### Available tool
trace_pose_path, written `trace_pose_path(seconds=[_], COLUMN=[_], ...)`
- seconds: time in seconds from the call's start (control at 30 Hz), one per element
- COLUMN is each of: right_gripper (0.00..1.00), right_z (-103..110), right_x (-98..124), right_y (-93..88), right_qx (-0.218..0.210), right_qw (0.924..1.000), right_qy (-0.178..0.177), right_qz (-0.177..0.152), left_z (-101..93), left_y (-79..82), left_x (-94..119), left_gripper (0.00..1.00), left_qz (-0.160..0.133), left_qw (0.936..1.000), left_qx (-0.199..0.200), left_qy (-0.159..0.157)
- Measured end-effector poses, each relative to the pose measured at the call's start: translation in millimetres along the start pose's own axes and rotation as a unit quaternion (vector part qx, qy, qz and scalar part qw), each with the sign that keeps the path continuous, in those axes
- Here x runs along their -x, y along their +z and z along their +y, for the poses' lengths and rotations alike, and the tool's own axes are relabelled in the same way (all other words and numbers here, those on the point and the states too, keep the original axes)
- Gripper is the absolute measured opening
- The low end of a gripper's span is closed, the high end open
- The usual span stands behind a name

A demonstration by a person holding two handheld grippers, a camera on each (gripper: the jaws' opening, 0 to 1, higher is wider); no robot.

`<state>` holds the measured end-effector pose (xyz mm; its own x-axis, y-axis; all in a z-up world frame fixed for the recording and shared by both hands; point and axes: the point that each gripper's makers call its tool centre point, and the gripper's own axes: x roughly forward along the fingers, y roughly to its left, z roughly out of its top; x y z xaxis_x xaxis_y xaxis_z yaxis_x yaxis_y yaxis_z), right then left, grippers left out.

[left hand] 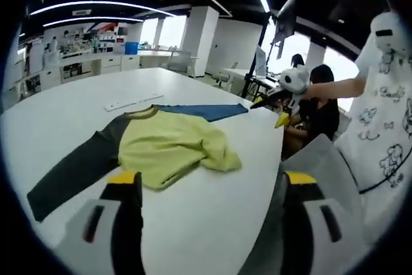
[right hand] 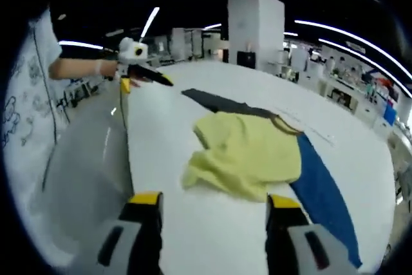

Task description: Fold the garment on the visible template until the final outline fits inside the template.

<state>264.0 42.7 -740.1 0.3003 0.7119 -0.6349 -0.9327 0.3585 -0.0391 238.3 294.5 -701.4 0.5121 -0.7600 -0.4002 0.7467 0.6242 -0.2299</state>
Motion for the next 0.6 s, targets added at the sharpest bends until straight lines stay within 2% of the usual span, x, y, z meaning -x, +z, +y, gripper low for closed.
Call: trace_pose_path(seconds=[0.03, 0.1, 0.2, 0.27, 0.33, 0.4, 0.47, 0.6], right_gripper=[0.61, 0.60, 0.52, 0.49, 0.50, 0.48, 0.48, 0.41], right_z=[2, 6, 11, 16, 17, 20, 24, 26], right_x=[-5, -18, -36, -46, -54, -63, -71, -83], right_y=[2.2, 6.2, 8.3, 10.8, 10.0, 6.3, 5.9, 1.0], right_qx=[0.014, 0.027, 0.076, 0.072, 0.074, 0.100, 0.094, 0.116], right_qw=[0.9999, 0.9994, 0.9962, 0.9957, 0.9952, 0.9918, 0.9914, 0.9877], right_qy=[0.008, 0.023, 0.040, 0.057, 0.063, 0.076, 0.087, 0.098], right_qz=[0.000, 0.002, 0.015, 0.009, 0.013, 0.024, 0.026, 0.040], left_z=[-0.7, -2.2, -9.9, -13.8, -17.0, -18.2, -20.6, -21.6], left_y=[-0.2, 4.1, 4.1, 2.5, -0.3, -4.0, -8.9, -14.9], left_x=[-1, -3, -8, -11, -14, -17, -20, -23], left_gripper=[0.86, 0.86, 0.85, 0.86, 0.86, 0.86, 0.86, 0.86], left_qz=[-0.001, -0.022, -0.034, -0.037, -0.037, -0.030, -0.022, -0.016], left_qw=[1.0000, 0.9995, 0.9991, 0.9988, 0.9987, 0.9987, 0.9987, 0.9982], left_qx=[0.001, 0.011, 0.014, 0.022, 0.023, 0.021, 0.019, 0.028], left_qy=[0.004, 0.018, 0.022, 0.023, 0.028, 0.035, 0.041, 0.051])
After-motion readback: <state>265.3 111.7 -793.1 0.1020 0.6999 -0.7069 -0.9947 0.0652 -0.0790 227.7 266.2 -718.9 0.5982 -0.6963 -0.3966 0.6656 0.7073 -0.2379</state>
